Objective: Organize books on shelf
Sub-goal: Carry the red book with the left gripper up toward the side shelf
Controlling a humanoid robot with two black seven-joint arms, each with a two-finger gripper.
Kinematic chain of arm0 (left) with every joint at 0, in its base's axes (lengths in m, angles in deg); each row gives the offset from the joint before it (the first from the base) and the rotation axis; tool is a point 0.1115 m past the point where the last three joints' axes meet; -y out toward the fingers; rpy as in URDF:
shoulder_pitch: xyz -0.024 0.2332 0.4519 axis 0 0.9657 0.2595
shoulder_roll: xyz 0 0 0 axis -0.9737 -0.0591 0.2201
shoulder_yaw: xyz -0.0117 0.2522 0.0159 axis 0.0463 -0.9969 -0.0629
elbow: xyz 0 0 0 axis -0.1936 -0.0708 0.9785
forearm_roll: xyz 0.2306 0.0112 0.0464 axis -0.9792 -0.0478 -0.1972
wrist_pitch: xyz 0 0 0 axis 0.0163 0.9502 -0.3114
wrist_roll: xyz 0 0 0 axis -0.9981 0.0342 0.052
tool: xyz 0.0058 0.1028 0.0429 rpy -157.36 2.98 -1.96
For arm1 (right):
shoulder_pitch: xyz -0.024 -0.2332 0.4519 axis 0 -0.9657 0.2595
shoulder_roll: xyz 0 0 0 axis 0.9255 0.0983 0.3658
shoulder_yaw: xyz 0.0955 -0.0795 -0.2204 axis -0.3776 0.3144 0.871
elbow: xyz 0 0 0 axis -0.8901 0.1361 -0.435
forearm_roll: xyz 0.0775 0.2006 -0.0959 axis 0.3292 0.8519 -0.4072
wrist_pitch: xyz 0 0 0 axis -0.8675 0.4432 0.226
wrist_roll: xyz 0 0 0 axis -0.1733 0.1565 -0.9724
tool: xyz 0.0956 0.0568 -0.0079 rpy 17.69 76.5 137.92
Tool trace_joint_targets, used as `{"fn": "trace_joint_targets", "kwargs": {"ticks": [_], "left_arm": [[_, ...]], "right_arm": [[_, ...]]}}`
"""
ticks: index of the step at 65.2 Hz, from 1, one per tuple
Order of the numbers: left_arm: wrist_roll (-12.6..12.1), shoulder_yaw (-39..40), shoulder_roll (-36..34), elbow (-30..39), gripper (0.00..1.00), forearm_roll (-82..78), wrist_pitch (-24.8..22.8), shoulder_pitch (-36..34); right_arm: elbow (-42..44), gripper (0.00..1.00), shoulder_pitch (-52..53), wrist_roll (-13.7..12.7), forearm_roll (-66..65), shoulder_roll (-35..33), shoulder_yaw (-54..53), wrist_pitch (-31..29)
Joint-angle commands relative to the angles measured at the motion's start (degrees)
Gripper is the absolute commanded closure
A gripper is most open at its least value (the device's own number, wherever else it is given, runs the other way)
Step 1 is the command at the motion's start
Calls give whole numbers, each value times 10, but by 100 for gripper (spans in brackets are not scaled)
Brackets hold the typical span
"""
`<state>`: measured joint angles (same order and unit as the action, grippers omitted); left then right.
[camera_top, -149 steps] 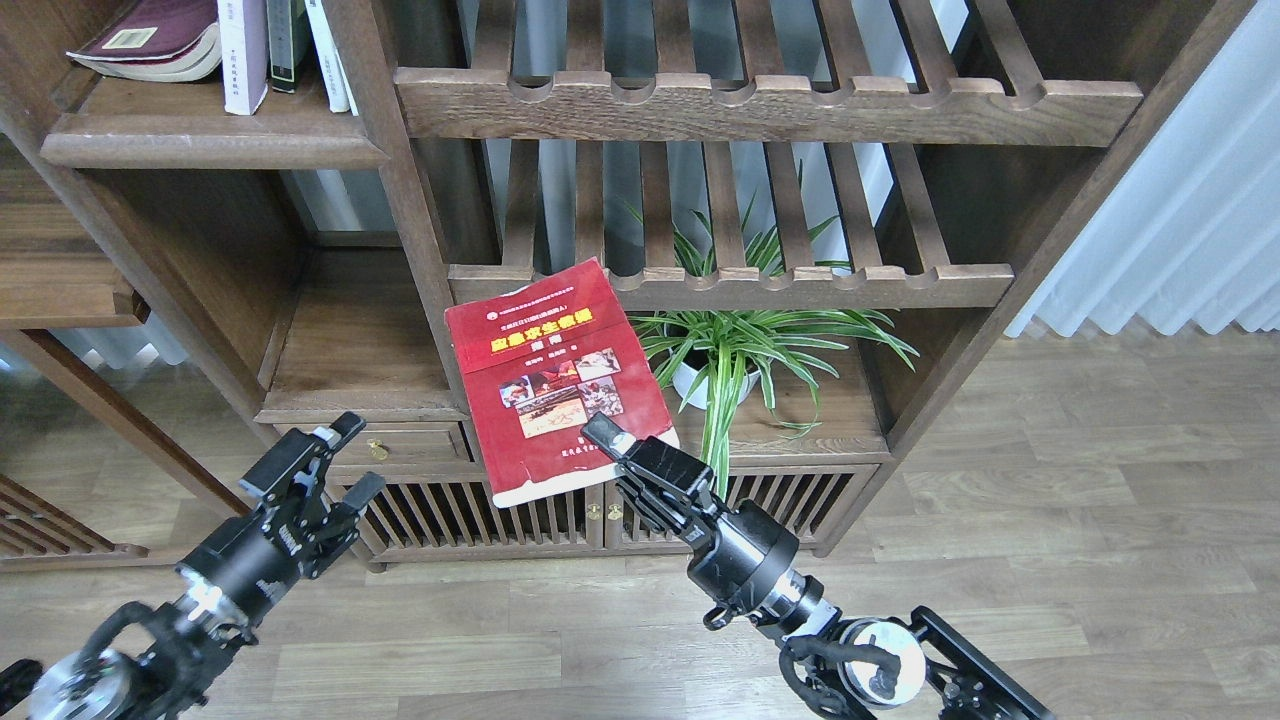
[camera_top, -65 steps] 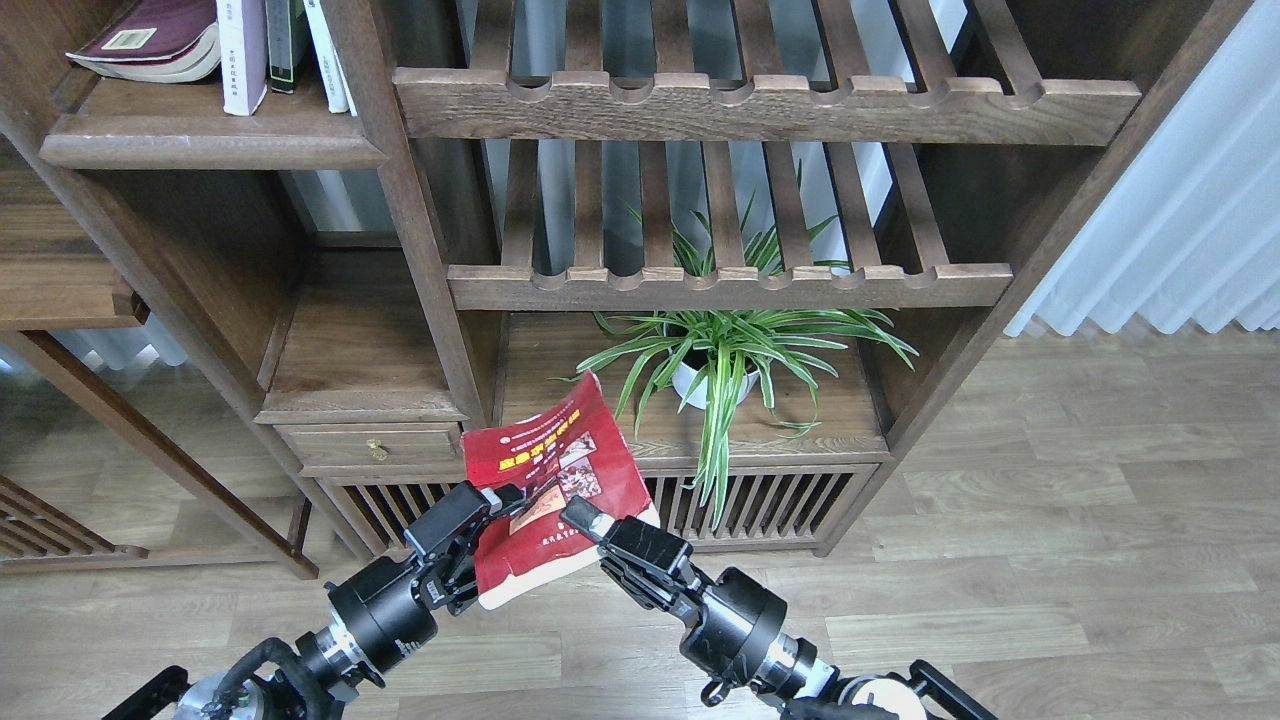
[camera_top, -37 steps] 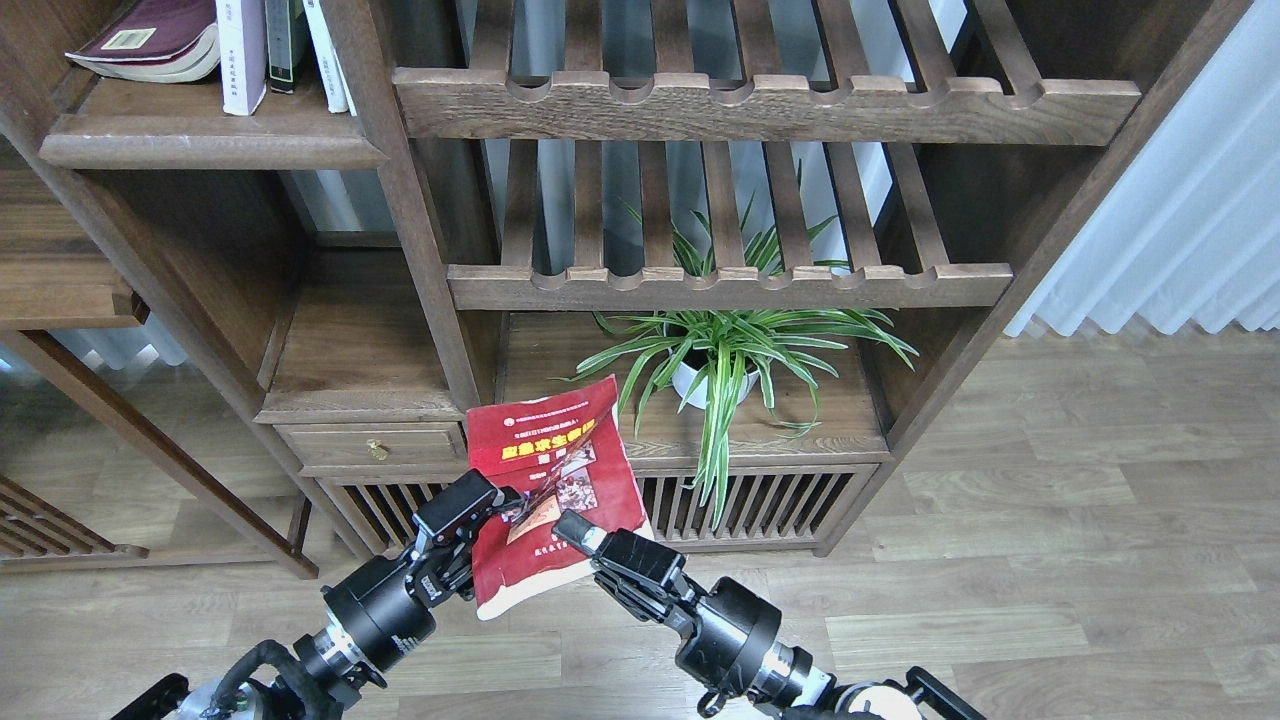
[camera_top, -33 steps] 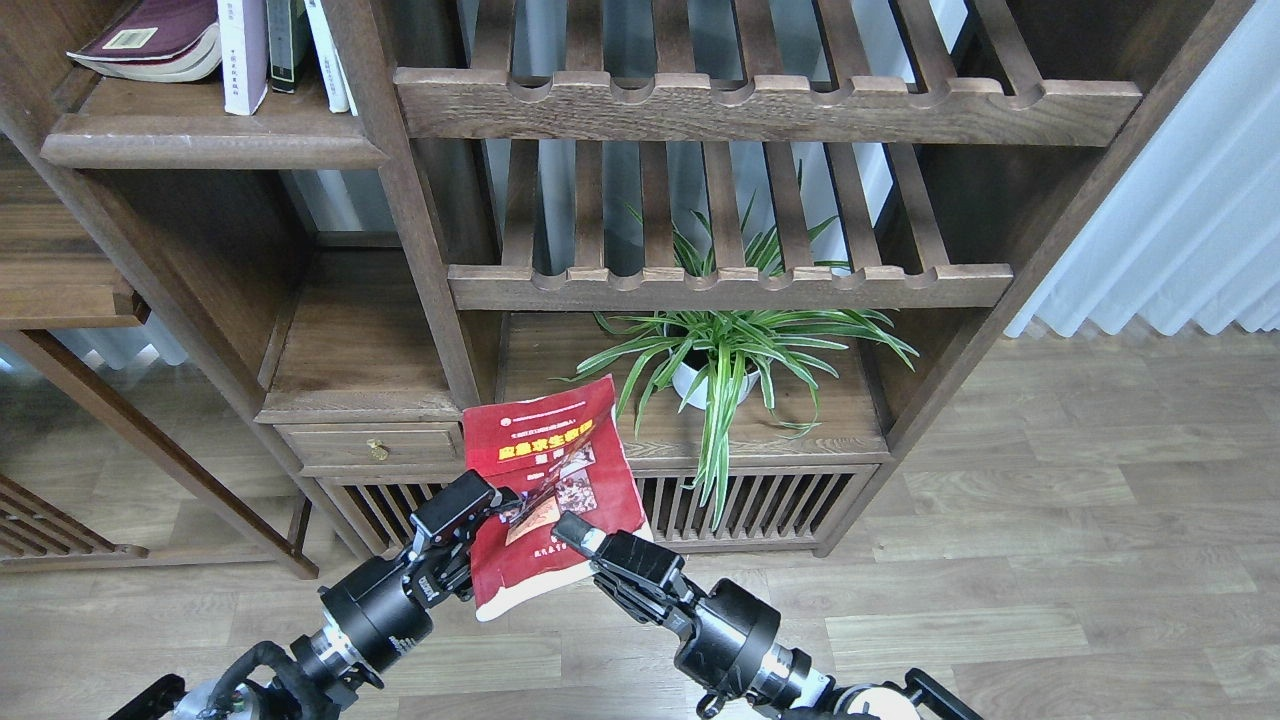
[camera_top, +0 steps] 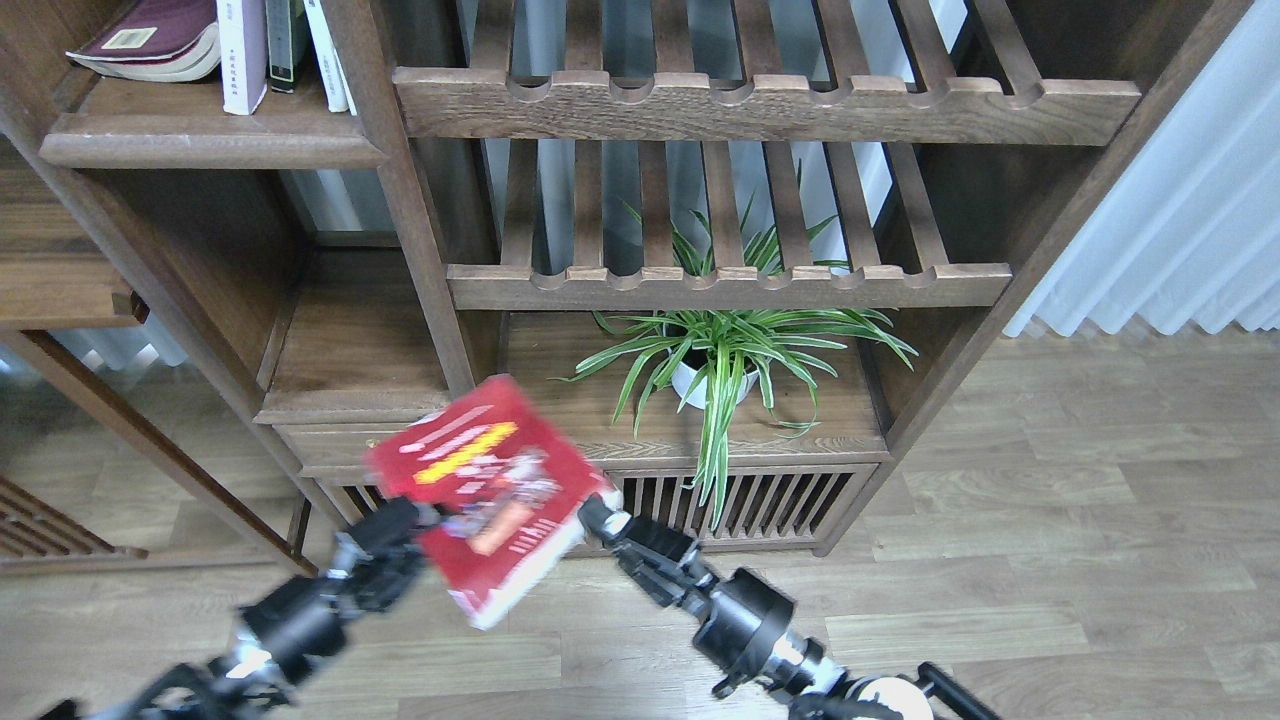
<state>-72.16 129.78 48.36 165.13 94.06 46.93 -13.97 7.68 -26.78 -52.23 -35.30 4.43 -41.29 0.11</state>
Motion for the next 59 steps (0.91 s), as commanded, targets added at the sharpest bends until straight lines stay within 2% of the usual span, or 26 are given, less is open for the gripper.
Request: {"fn": "trace_joint_targets", "kwargs": {"ticks": [1, 14, 24, 32, 47, 50, 51, 53, 59], "left_arm": [[-1, 63, -51, 9, 94, -1, 0, -4], [-6, 166, -140, 30, 93, -24, 0, -46], [-5, 209, -190, 29, 93, -25, 0, -75], [-5, 214, -228, 23, 94, -27, 0, -122], [-8, 202, -246, -4, 93, -56, 0, -226], [-12, 198, -246, -8, 92, -72, 0, -248], [-26, 189, -248, -18, 93, -96, 0, -282], [-37, 181, -248, -24, 93, -112, 0, -301], [-50, 160, -248, -33, 93, -145, 0, -349]], "right_arm": [[5, 15, 0, 1, -7, 0, 1, 1], [6, 15, 0, 1, -9, 0, 1, 1], [7, 15, 0, 1, -9, 0, 1, 1], [6, 15, 0, 1, -8, 0, 1, 1], [7, 15, -1, 1, -8, 0, 1, 1], [6, 15, -1, 2, -9, 0, 1, 1], [6, 15, -1, 1, -9, 0, 1, 1], [6, 15, -1, 2, -9, 0, 1, 1], [6, 15, -1, 2, -9, 0, 1, 1]]}}
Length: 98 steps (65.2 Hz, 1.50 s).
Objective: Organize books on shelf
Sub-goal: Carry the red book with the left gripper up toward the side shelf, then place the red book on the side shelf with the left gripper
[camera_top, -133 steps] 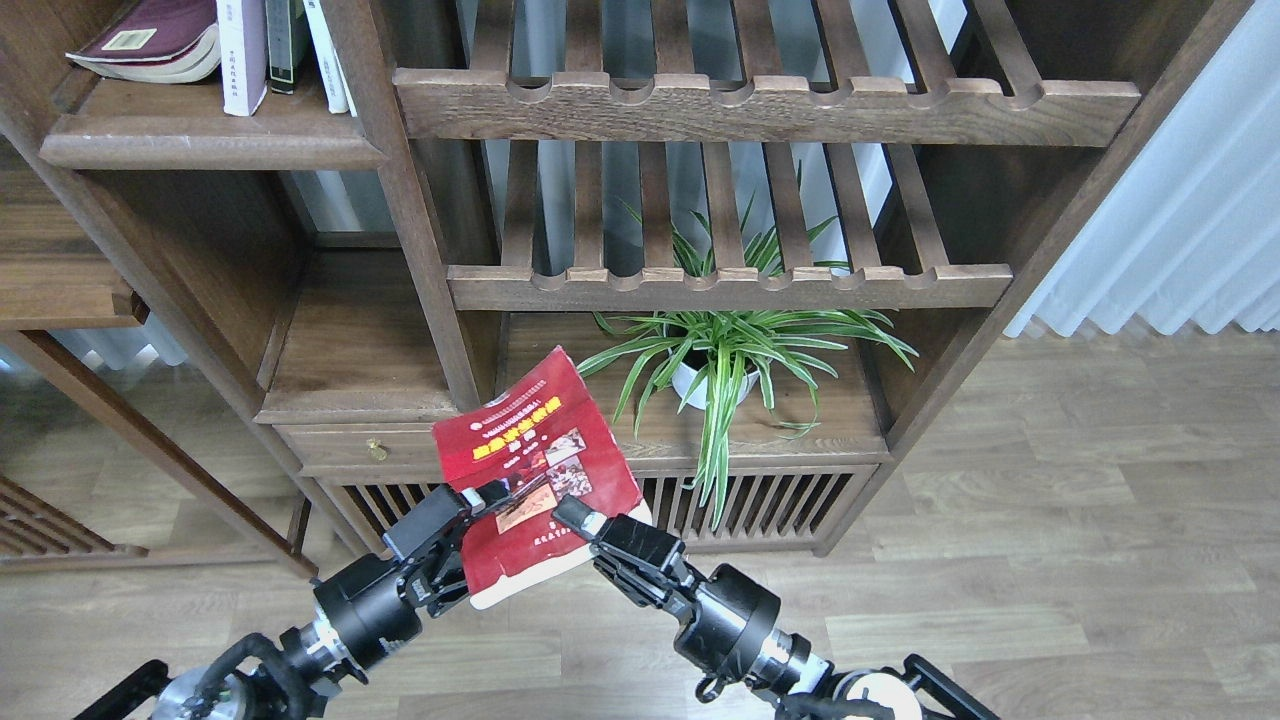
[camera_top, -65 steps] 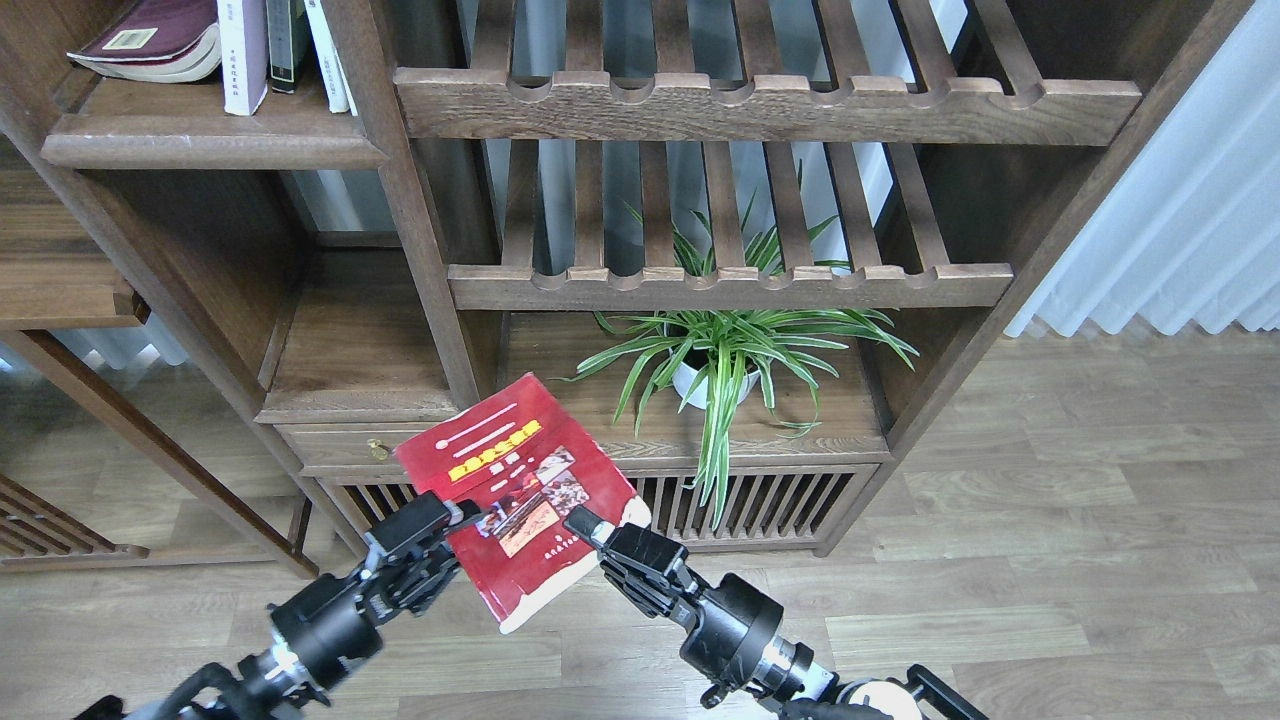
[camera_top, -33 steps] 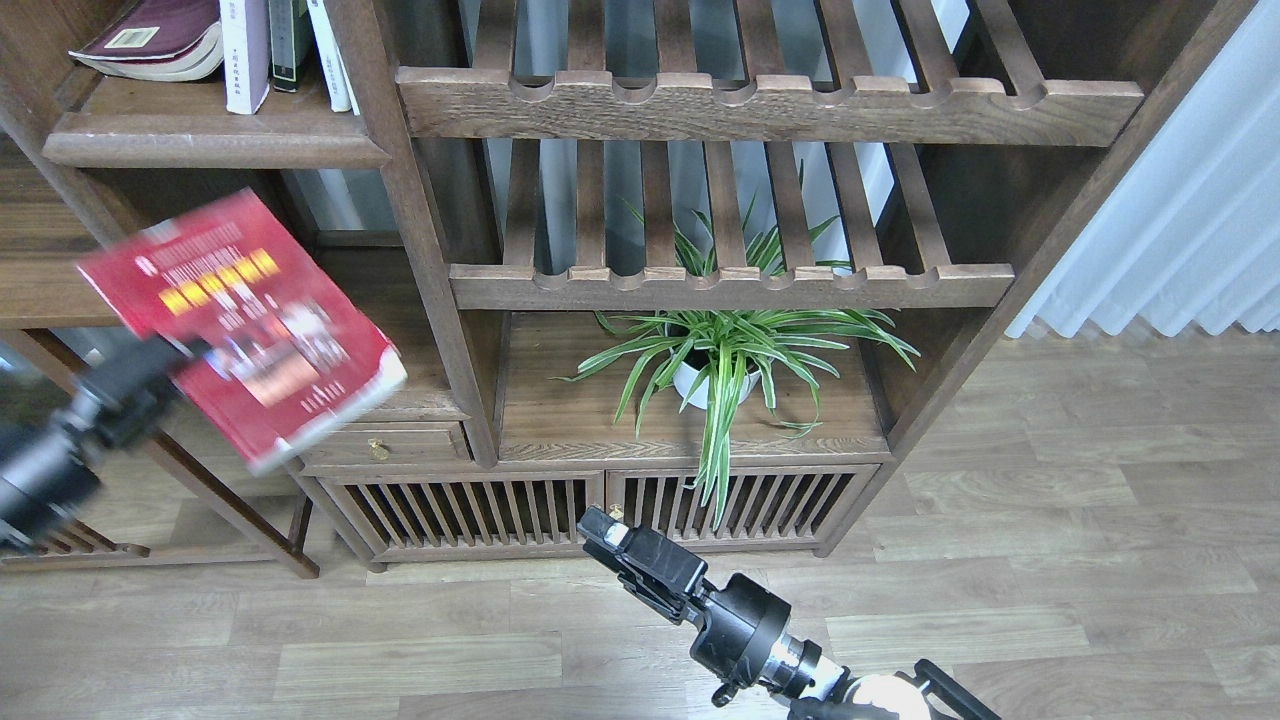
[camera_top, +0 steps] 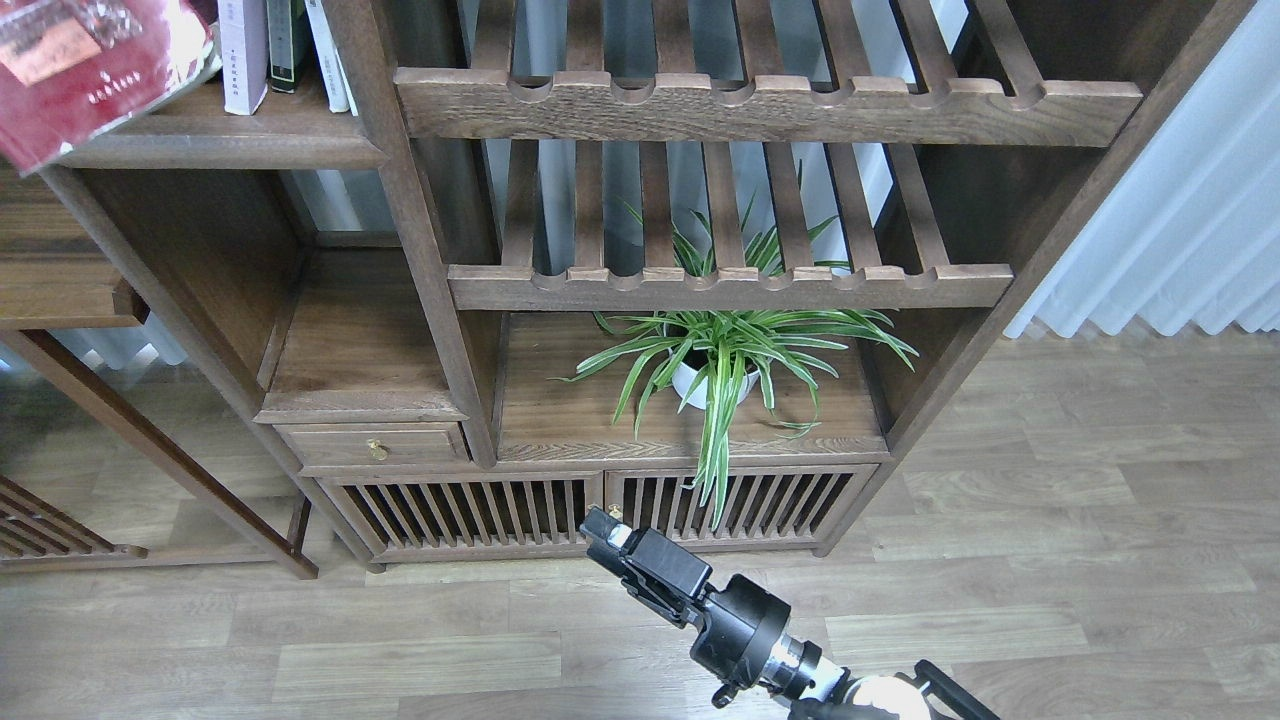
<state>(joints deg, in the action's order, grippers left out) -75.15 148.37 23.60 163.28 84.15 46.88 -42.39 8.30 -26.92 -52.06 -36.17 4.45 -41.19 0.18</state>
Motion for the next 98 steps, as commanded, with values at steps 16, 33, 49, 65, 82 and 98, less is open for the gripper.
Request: {"fn": "trace_joint_targets", "kwargs": {"ticks": [16, 33, 49, 65, 82, 98], "left_arm": [[-20, -46, -6, -66, 93, -196, 0, -165], [-20, -77, 0, -100, 93, -287, 0, -223], [-20, -134, 57, -175, 93, -383, 0, -342], [-20, -142, 151, -287, 93, -425, 0, -410], [-20, -166, 216, -363, 93, -494, 0, -472], [35, -178, 255, -412, 90, -566, 0, -488]], "right_arm": [[-1, 15, 1, 1, 0, 0, 0, 0], [-1, 15, 1, 1, 0, 0, 0, 0], [-1, 15, 1, 1, 1, 0, 0, 0], [-2, 15, 1, 1, 0, 0, 1, 0], [-1, 15, 2, 1, 0, 0, 1, 0], [-1, 15, 2, 1, 0, 0, 1, 0]]}}
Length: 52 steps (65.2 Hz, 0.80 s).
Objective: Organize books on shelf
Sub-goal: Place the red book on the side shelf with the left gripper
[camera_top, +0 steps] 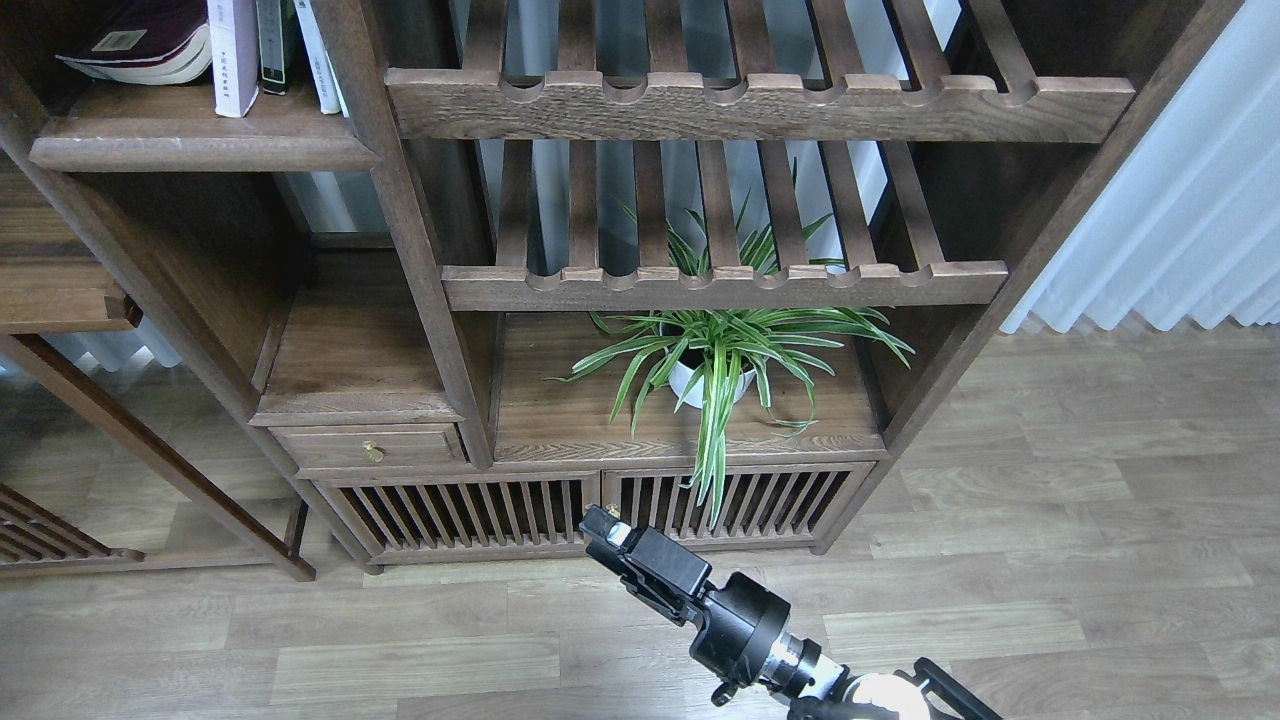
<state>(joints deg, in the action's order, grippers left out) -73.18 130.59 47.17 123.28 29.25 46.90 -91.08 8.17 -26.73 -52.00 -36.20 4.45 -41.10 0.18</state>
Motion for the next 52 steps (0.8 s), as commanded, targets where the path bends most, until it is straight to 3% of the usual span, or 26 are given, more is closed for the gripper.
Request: {"fn": "trace_joint_targets", "kwargs": {"ticks": [1, 11, 18, 26, 52], "left_arm": [[16, 0, 20, -12, 89, -17, 0, -1], [20, -4, 32, -12, 76, -23, 0, 10], [18, -8, 45, -5, 40, -23, 0, 17], [17, -2, 47, 9, 19, -22, 0, 28], [17, 34, 8, 90, 8, -14, 0, 93]], "right_arm": [[-1, 15, -1, 0, 0, 0, 0, 0], [0, 15, -1, 1, 1, 0, 0, 0], [-1, 15, -1, 1, 1, 0, 0, 0], [-1, 15, -1, 2, 1, 0, 0, 0], [0, 14, -5, 2, 4, 0, -2, 0]]}}
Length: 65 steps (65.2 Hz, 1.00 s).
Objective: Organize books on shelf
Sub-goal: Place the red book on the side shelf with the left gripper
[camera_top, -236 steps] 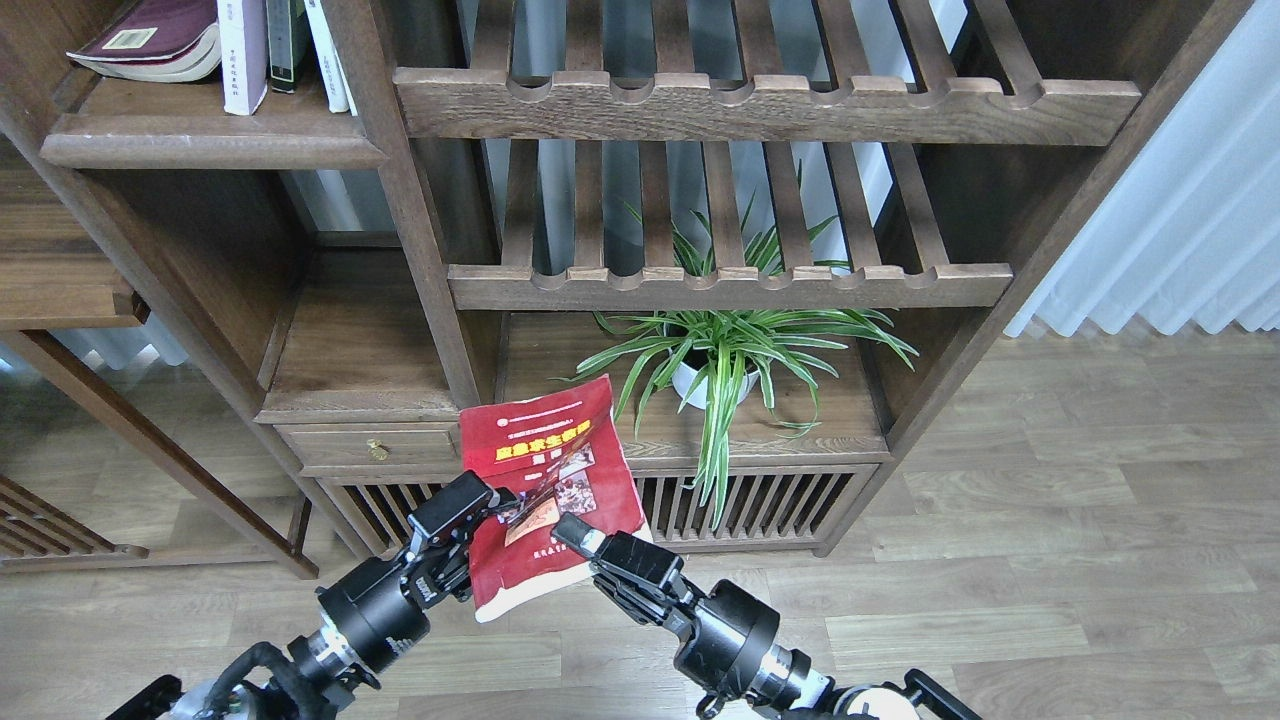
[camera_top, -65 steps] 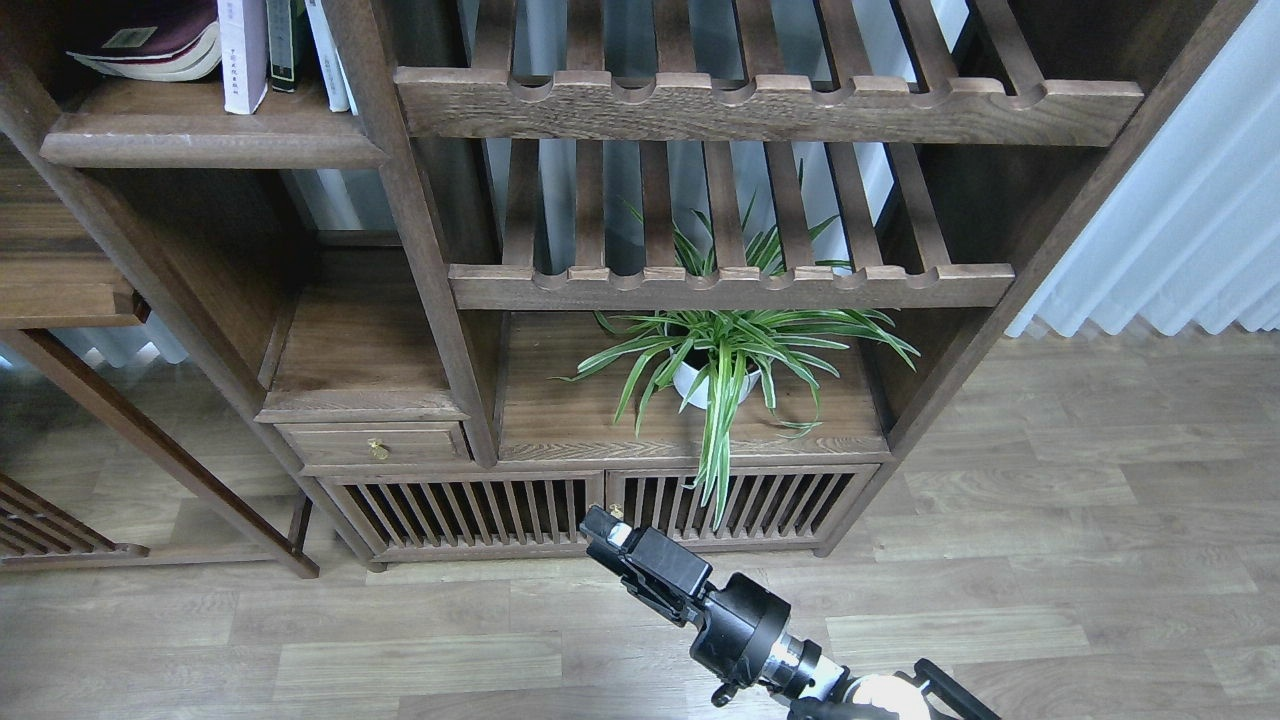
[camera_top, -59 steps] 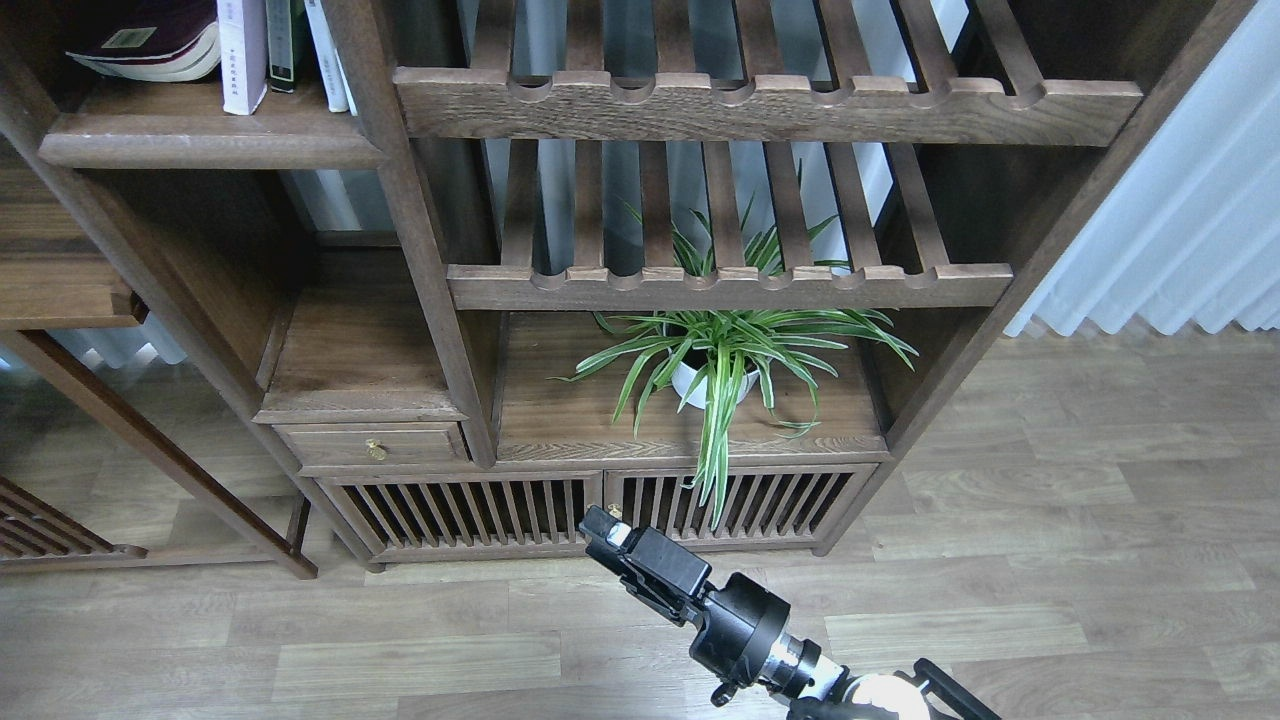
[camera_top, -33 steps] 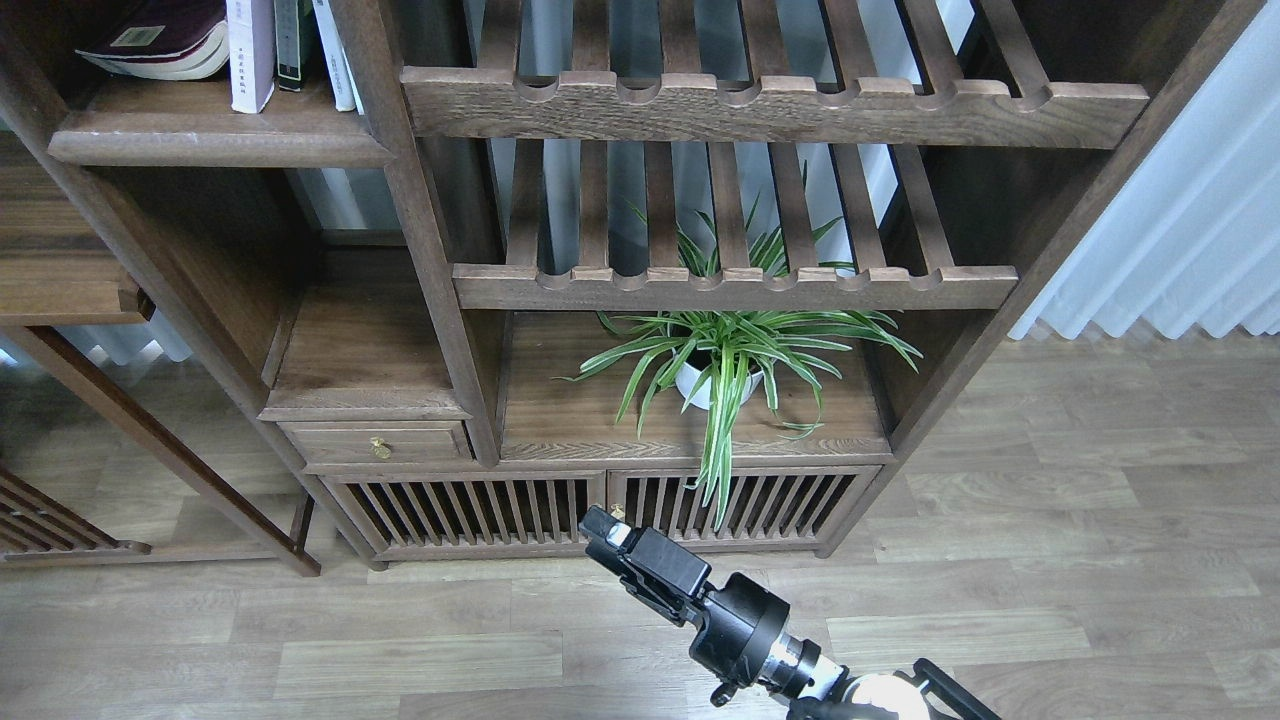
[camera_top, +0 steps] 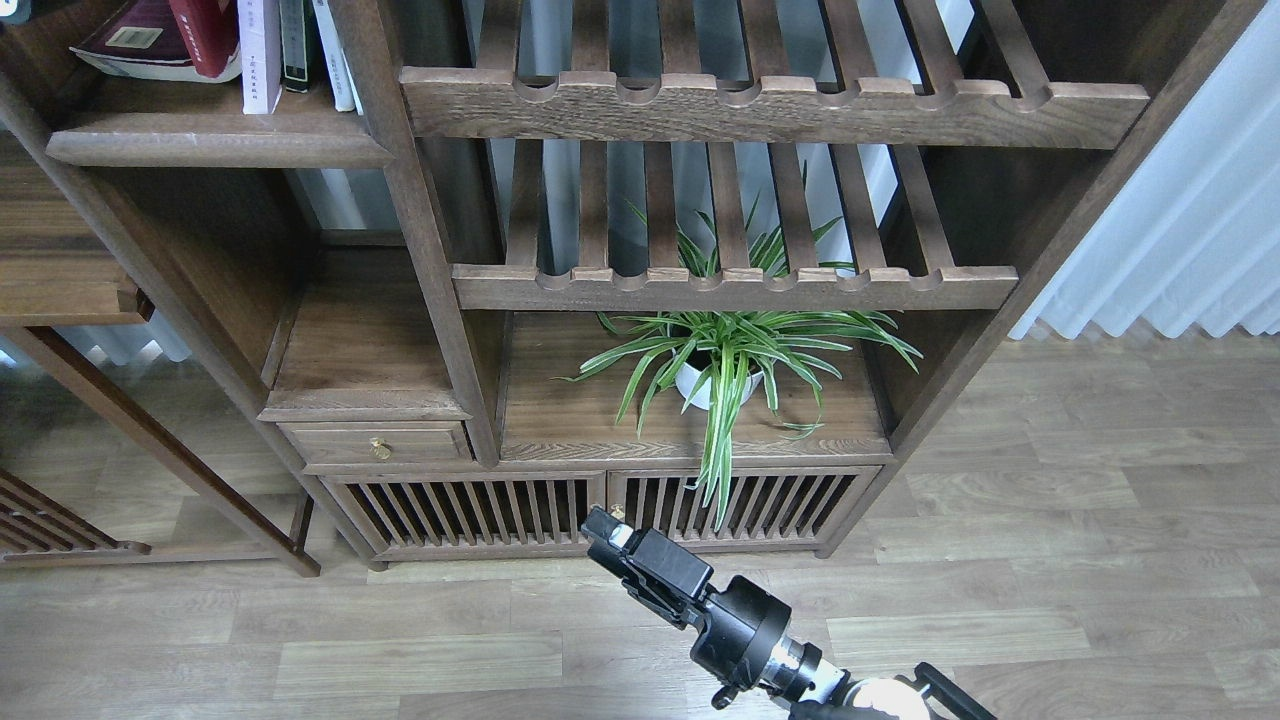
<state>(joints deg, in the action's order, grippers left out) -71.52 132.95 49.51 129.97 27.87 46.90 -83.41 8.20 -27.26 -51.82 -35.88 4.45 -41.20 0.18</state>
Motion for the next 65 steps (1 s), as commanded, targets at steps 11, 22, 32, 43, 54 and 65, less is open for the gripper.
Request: {"fn": "trace_joint_targets", "kwargs": {"ticks": [11, 22, 32, 43, 54, 65], "left_arm": [[1, 32, -28, 43, 6, 0, 0, 39], [4, 33, -30, 53, 6, 0, 0, 50], [4, 53, -32, 103, 6, 0, 0, 78], [4, 108, -32, 160, 5, 27, 0, 137], [5, 143, -33, 190, 5, 35, 0, 155], [7, 153, -32, 193, 4, 45, 0, 164]], "right_arm": [[0, 14, 0, 0, 1, 0, -1, 0], [0, 14, 0, 0, 1, 0, 0, 0], [0, 14, -1, 0, 1, 0, -1, 0], [0, 14, -2, 0, 1, 0, -6, 0], [0, 14, -2, 0, 0, 0, -6, 0], [0, 14, -2, 0, 0, 0, -6, 0]]}}
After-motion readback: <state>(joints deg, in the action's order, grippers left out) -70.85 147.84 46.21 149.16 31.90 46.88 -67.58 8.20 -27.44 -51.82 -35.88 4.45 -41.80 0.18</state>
